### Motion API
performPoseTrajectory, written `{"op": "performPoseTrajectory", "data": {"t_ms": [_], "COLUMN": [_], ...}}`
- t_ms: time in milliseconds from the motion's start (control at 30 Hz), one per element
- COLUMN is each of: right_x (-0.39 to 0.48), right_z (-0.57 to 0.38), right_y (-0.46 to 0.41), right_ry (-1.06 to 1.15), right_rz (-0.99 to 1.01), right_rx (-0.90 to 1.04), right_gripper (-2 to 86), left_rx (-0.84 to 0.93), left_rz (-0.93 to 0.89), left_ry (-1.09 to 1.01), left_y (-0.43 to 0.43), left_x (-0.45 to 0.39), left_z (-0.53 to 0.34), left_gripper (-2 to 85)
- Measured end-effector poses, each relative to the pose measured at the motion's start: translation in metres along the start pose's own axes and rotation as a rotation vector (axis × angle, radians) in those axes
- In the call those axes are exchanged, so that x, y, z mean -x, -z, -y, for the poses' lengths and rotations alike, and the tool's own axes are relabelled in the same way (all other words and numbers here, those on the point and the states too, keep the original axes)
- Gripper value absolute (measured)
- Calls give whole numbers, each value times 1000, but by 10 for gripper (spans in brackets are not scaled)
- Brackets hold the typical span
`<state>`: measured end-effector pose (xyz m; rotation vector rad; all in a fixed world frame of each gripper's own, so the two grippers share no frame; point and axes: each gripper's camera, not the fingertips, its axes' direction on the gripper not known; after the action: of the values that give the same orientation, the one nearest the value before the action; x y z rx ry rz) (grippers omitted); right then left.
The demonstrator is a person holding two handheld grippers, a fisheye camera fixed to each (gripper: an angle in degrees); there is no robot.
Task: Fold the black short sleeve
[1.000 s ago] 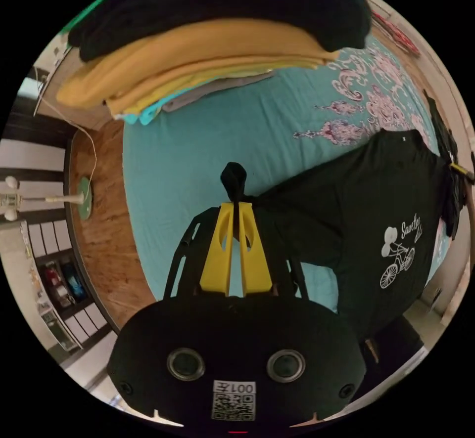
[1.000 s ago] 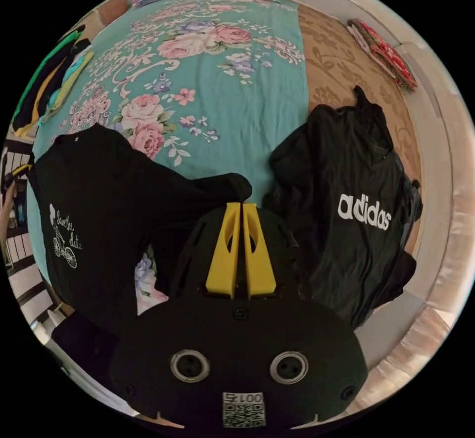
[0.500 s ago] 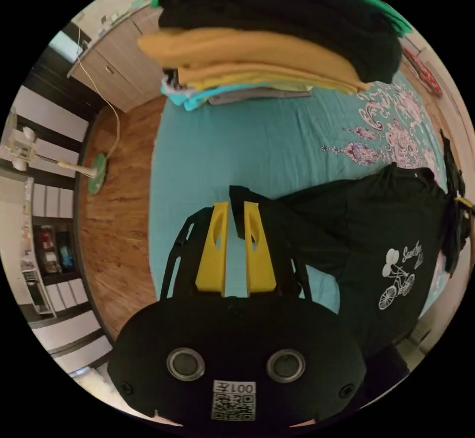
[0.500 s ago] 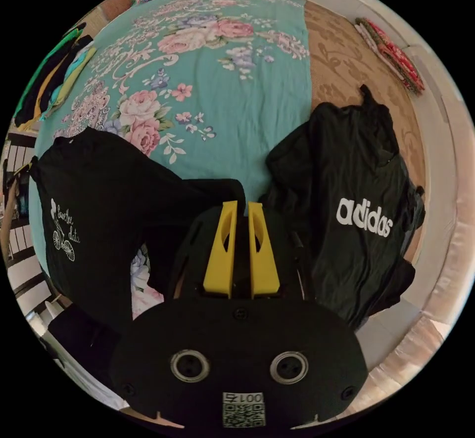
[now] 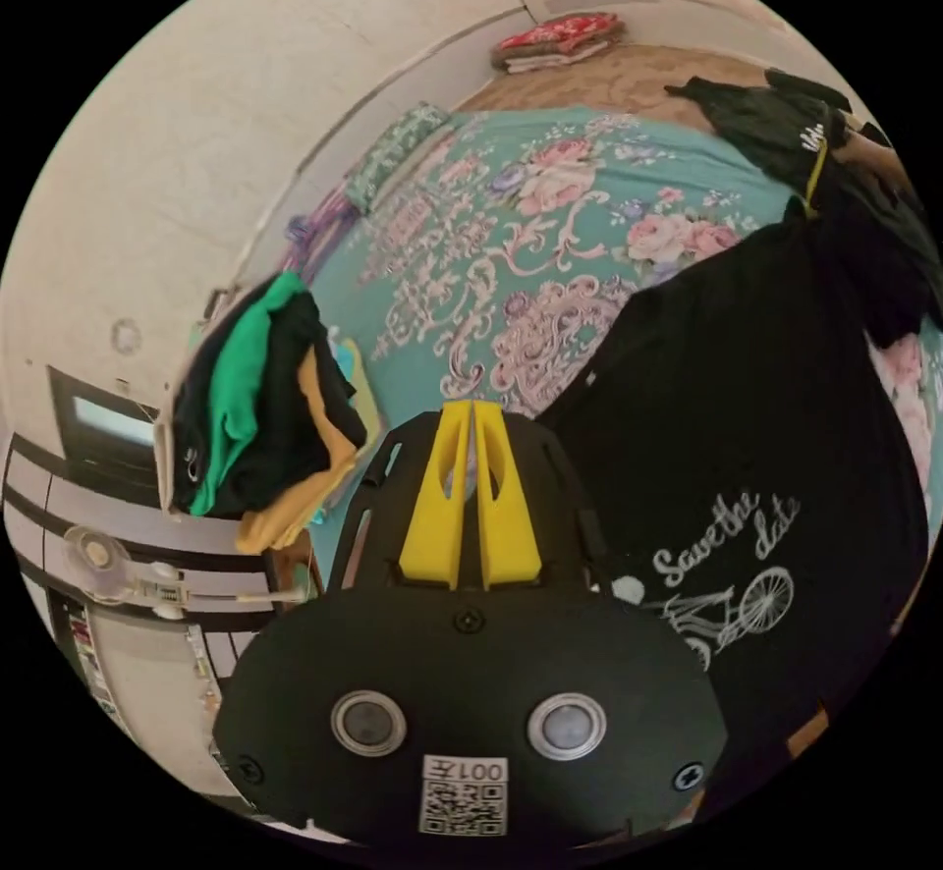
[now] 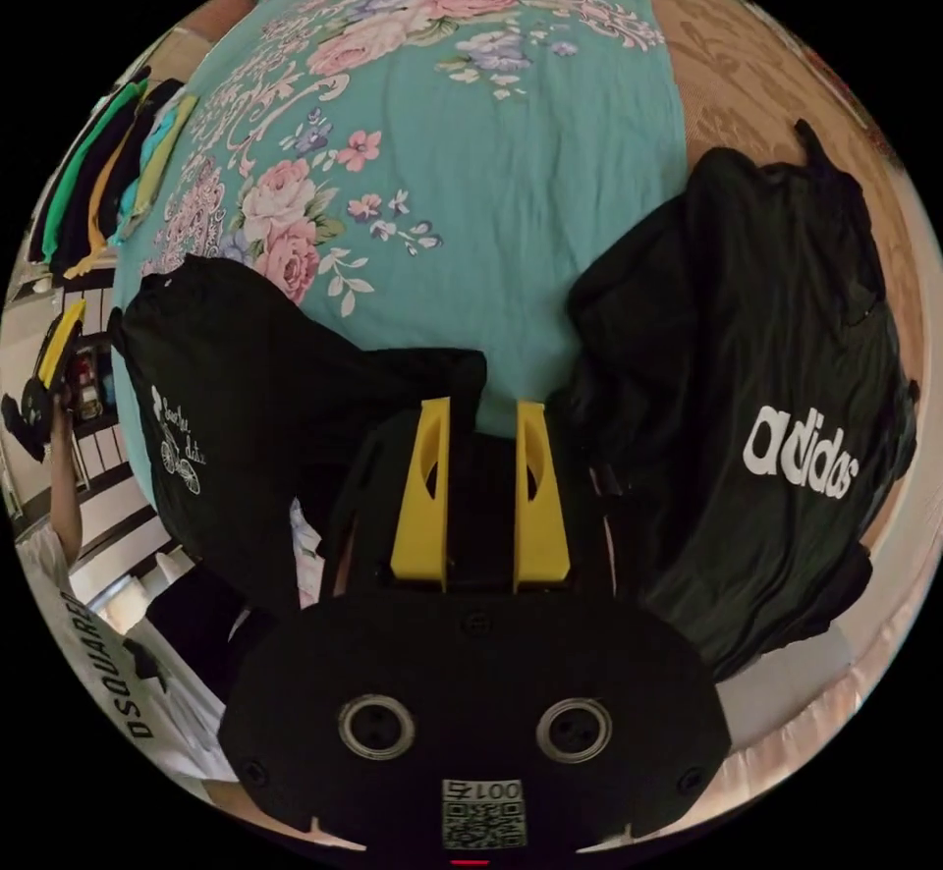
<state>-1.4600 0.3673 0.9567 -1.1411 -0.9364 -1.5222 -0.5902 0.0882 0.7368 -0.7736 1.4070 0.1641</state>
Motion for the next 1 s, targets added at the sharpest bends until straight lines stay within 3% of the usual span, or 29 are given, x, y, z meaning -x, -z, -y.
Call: {"op": "performPoseTrajectory", "data": {"t_ms": [100,267,467,533,733,1000], "right_x": [-22,-54,-78,-83,-112,-148], "right_z": [-15,-54,-85,-93,-127,-188], "right_y": [-15,8,17,13,-4,-64], "right_ry": [42,82,231,281,416,314], "right_rz": [54,186,392,389,484,367], "right_rx": [-27,-321,-438,-421,-475,-570], "right_gripper": [30,11,9,9,18,99], "left_rx": [-82,-222,-234,-262,-163,-229], "left_rz": [-117,-778,-1107,-1228,-1943,-1989], "left_ry": [6,-98,-165,-235,-545,-467], "left_y": [3,-31,-82,-92,-142,-157], "left_x": [-21,-52,-78,-79,-96,-67], "left_z": [35,119,232,262,344,378], "left_gripper": [-5,56,144,129,5,-8]}}
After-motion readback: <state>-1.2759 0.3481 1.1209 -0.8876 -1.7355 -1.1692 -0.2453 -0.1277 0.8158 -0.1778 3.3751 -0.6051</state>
